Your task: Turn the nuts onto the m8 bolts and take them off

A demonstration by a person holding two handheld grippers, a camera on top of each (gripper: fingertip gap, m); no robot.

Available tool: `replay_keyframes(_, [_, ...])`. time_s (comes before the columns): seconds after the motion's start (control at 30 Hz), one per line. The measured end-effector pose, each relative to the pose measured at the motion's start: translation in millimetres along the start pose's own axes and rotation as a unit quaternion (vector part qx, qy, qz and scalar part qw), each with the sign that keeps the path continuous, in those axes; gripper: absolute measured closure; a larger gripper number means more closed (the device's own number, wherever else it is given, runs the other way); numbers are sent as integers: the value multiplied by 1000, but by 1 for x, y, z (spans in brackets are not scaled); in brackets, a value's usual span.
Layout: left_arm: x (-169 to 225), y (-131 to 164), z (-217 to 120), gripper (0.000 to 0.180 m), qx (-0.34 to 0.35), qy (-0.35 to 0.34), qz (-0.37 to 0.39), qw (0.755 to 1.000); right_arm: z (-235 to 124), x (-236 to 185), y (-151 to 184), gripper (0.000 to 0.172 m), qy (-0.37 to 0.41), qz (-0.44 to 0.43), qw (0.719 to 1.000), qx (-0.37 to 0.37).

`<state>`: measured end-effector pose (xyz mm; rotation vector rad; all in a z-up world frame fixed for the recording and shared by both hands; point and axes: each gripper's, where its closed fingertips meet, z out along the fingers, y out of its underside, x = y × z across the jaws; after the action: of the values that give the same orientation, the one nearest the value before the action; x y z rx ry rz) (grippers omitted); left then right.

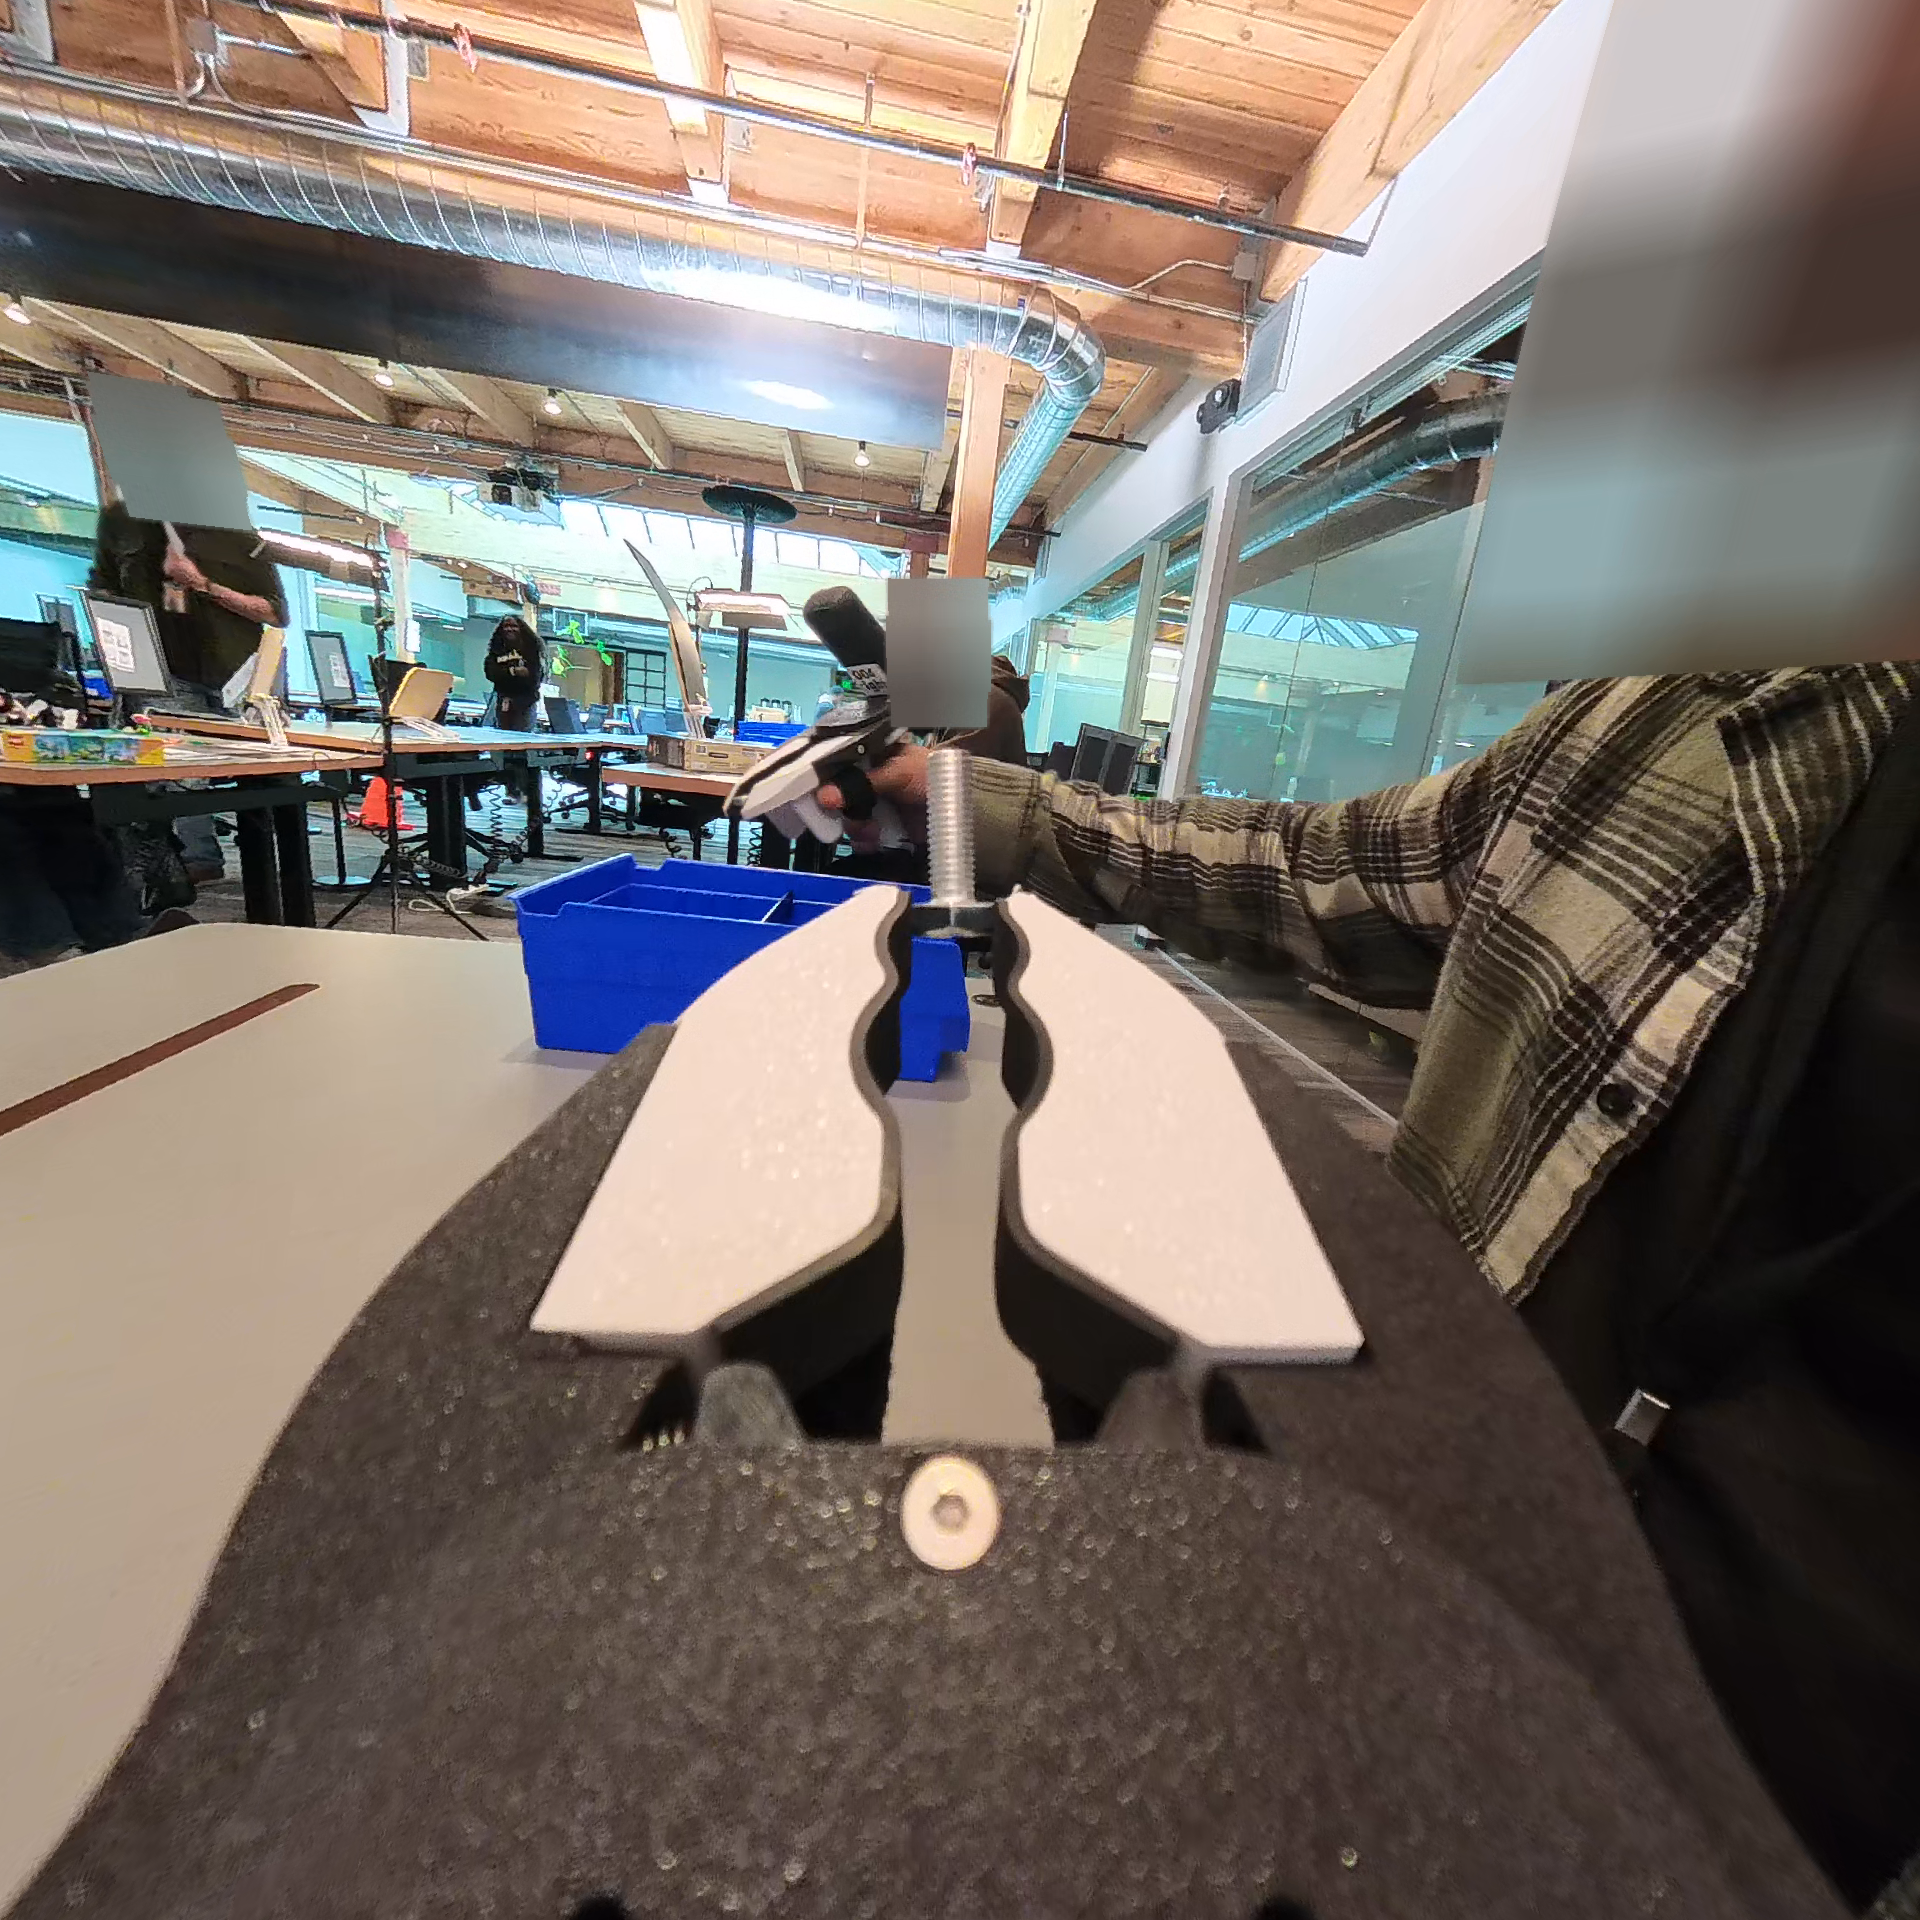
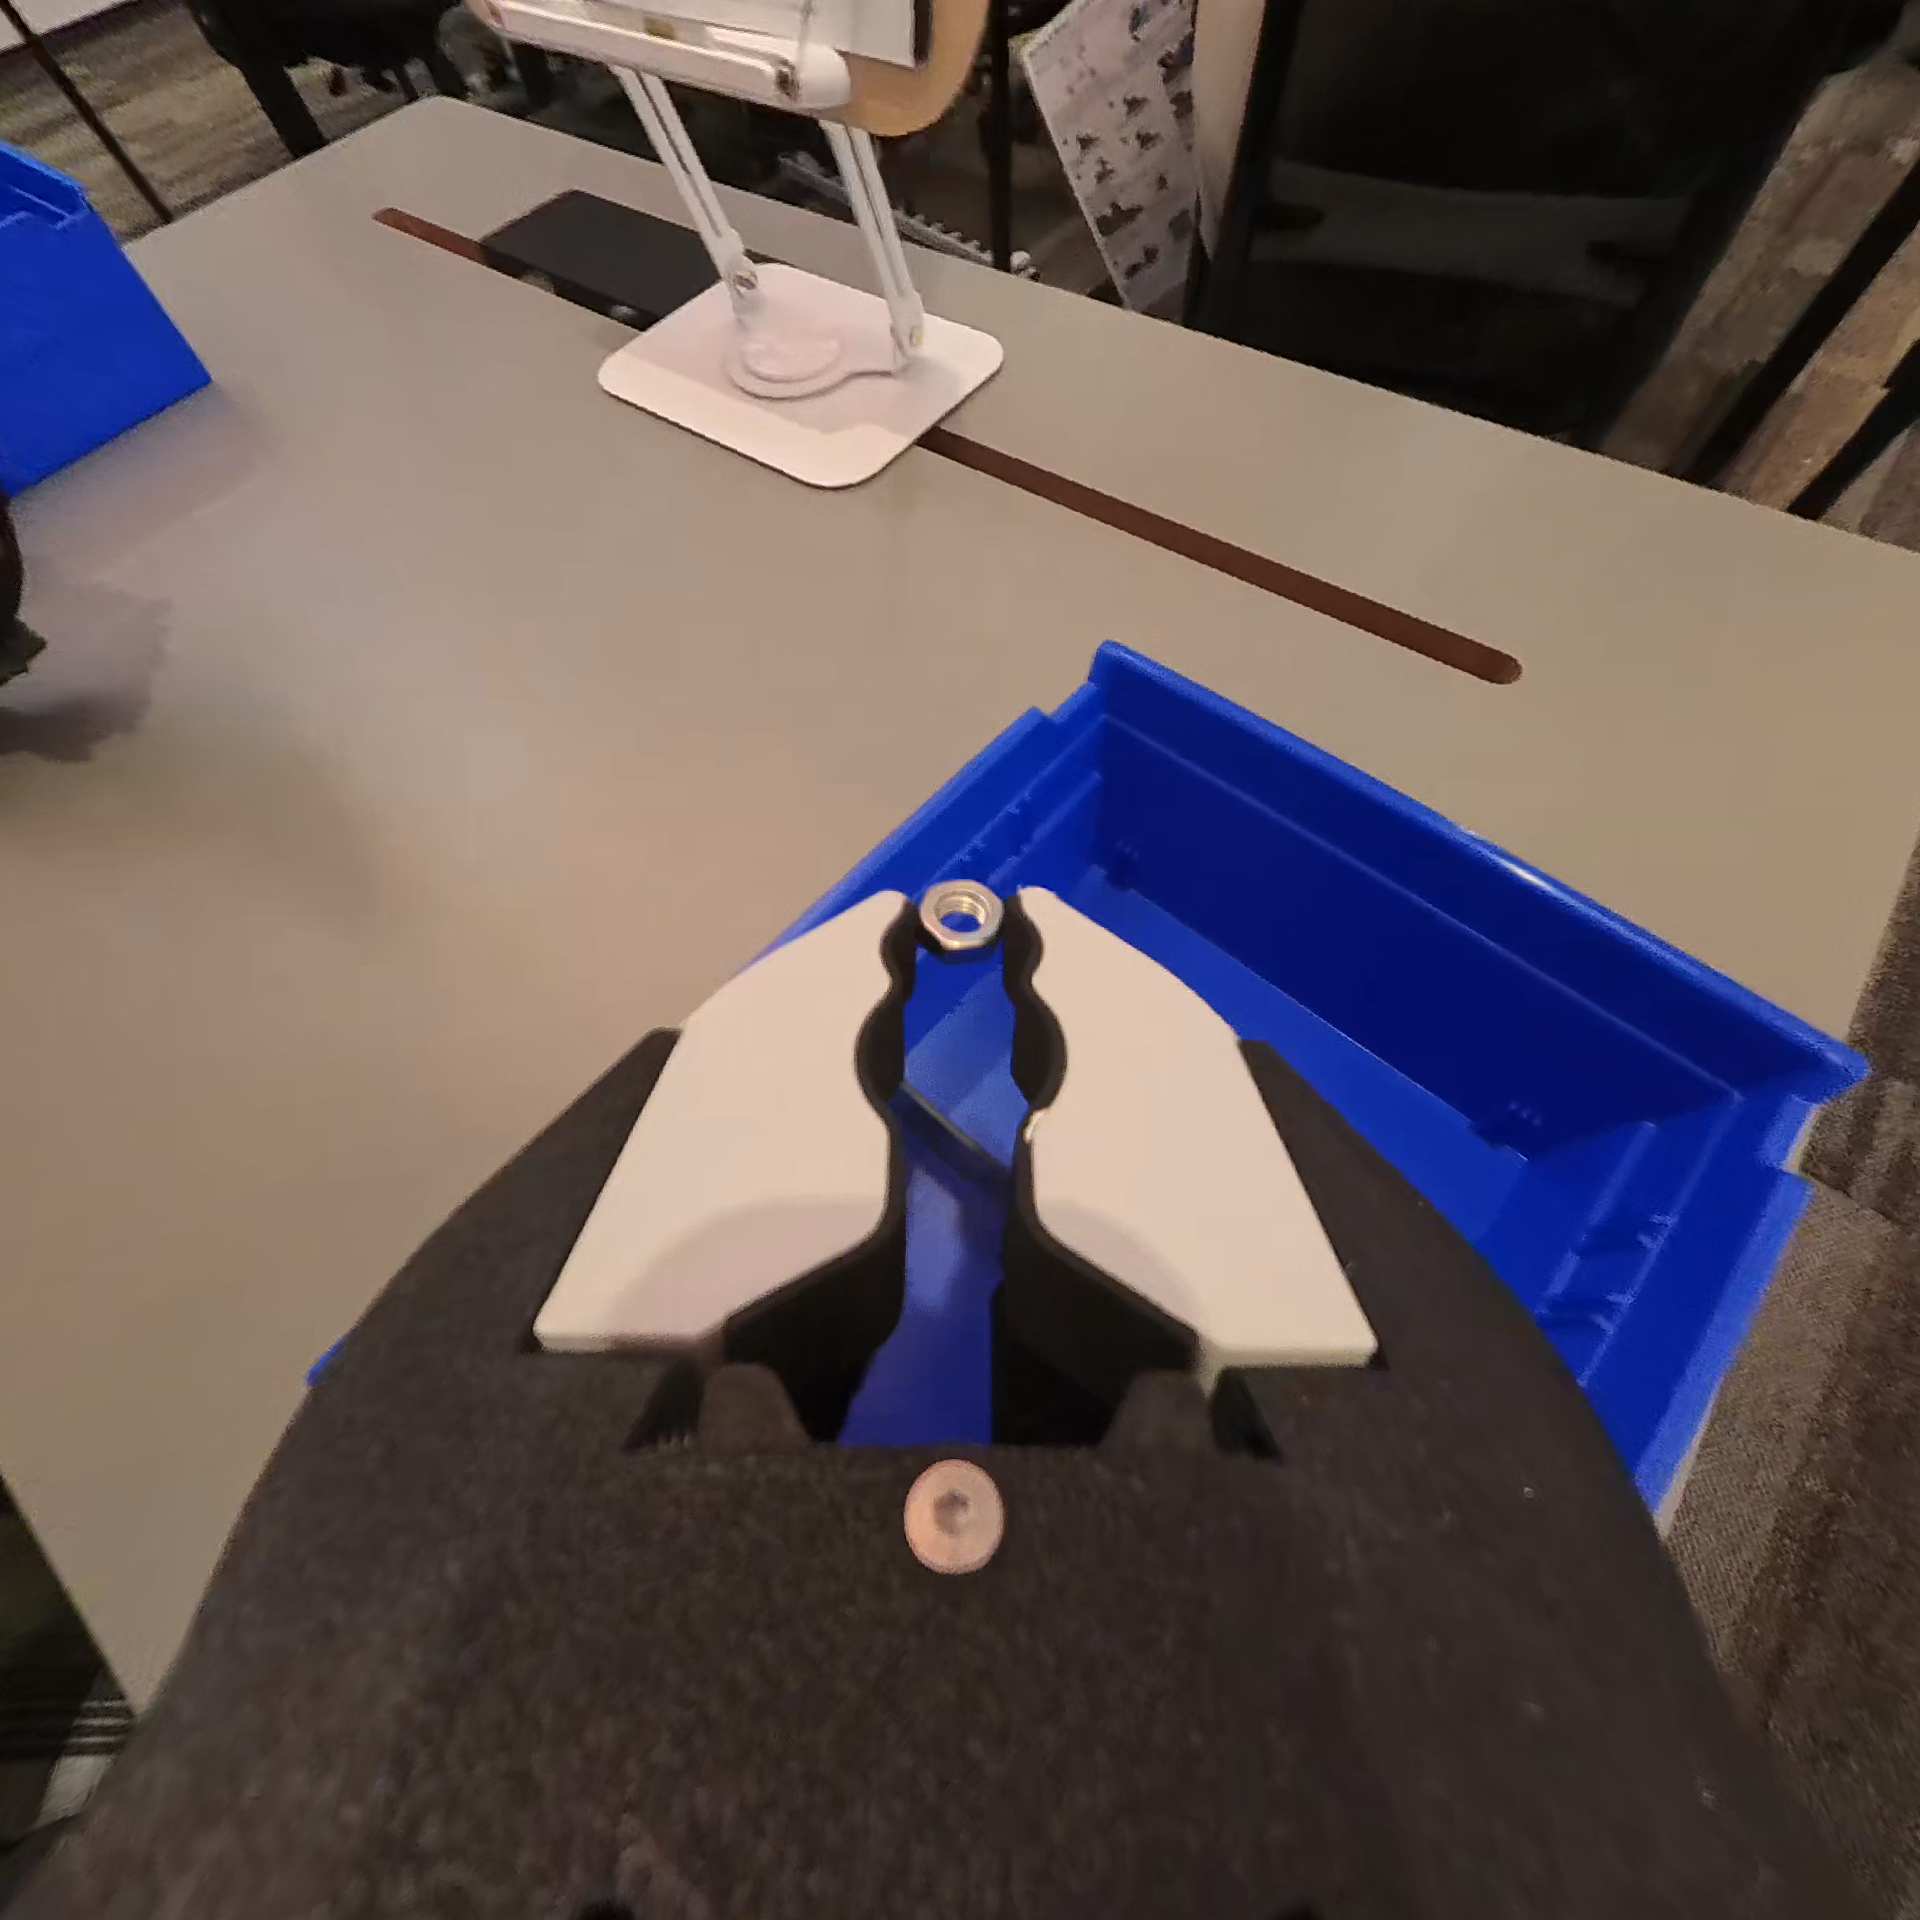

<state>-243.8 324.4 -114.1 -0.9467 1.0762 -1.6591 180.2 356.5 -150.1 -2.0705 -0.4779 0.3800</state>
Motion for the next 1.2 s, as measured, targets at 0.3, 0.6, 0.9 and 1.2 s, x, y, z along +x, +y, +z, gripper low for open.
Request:
replay_keyframes(0.3, [-1,0,-1,167,-3,-2,2,1000,9,20,8,156,12,1,999,-39])
replay_keyframes(0.6, [-1,0,0,167,-5,-3,3,1000,7,25,13,156,19,-1,998,-58])
replay_keyframes(0.9, [0,-1,0,167,-4,-3,4,1000,8,23,15,156,16,-5,997,-71])
replay_keyframes(1.2, [0,-2,-1,167,-3,-5,7,1000,-2,6,36,155,-25,-18,993,-117])
